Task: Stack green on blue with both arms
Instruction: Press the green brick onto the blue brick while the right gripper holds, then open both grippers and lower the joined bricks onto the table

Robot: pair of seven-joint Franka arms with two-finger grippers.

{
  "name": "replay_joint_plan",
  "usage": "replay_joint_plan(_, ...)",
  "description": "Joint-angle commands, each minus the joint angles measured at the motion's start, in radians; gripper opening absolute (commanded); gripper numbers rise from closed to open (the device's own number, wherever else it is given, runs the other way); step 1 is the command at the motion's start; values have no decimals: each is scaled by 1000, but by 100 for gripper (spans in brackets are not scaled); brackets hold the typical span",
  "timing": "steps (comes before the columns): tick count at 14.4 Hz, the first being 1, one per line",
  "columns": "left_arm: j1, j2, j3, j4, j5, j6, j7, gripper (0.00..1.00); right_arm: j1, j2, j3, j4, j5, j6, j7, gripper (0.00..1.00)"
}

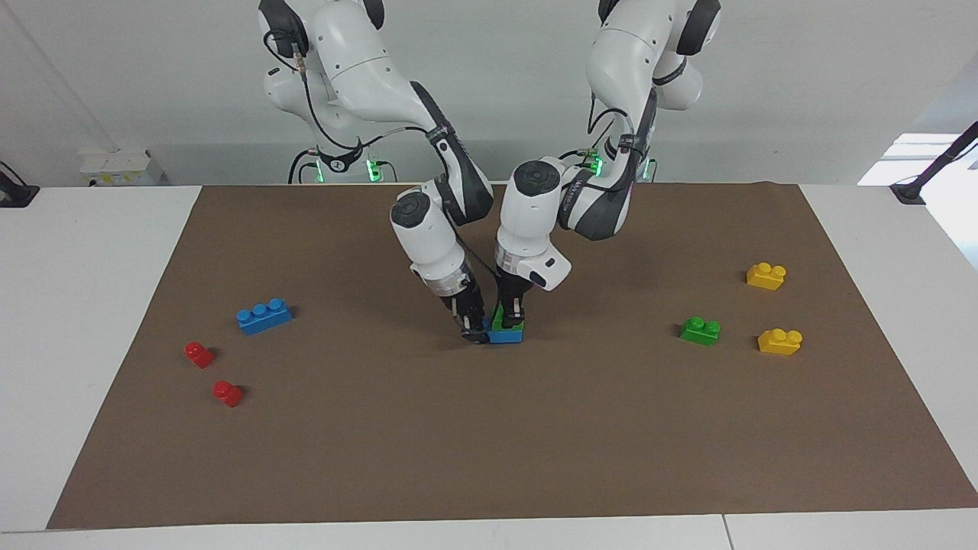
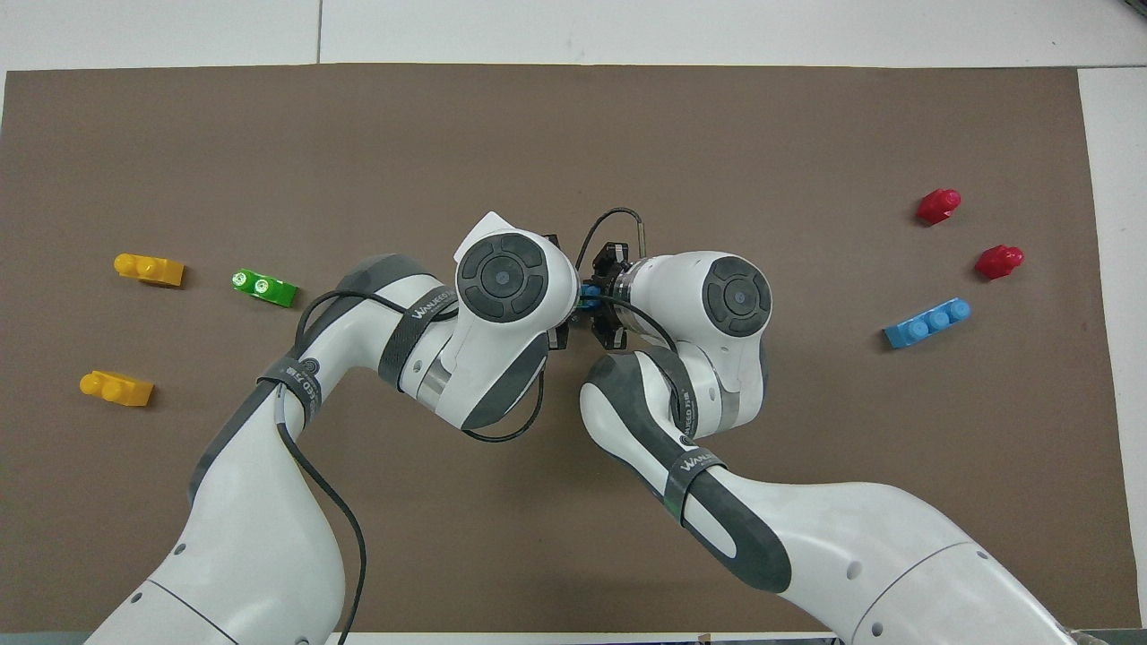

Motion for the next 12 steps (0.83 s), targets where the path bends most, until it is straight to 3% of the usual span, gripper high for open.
replay_joint_plan(1, 30, 15, 12, -55, 17, 48, 2, 0, -6, 20, -3, -29, 28, 26, -5, 0)
replay_joint_plan(2, 30, 15, 12, -55, 17, 49, 2, 0, -8, 20, -3, -29, 28, 26, -4, 0)
replay_joint_plan(3, 30, 16, 12, -58, 18, 51, 3, 0, -11, 20, -3, -29, 28, 25, -4, 17)
replay_joint_plan(4, 30, 15, 12, -64, 18, 54, 5, 0, -11, 20, -3, -29, 28, 22, -4, 51)
replay_joint_plan(5, 30, 15, 12, -66, 17, 58, 6, 0, -11, 20, -3, -27, 28, 20, -1, 63)
replay_joint_plan(6, 30, 13, 14, -64, 18, 34, 8, 15, -12, 20, -3, -25, 28, 17, 1, 73)
replay_joint_plan(7, 30, 13, 14, -60, 18, 14, 8, 91, -15, 20, -3, -25, 28, 17, 4, 77)
replay_joint_plan(8, 32, 13, 15, -47, 18, -9, 8, 100, -17, 20, -3, -25, 28, 16, 4, 79)
replay_joint_plan(12, 74, -25, 15, -7, 18, -55, 12, 100, -28, 20, -3, -16, 28, -1, 5, 88)
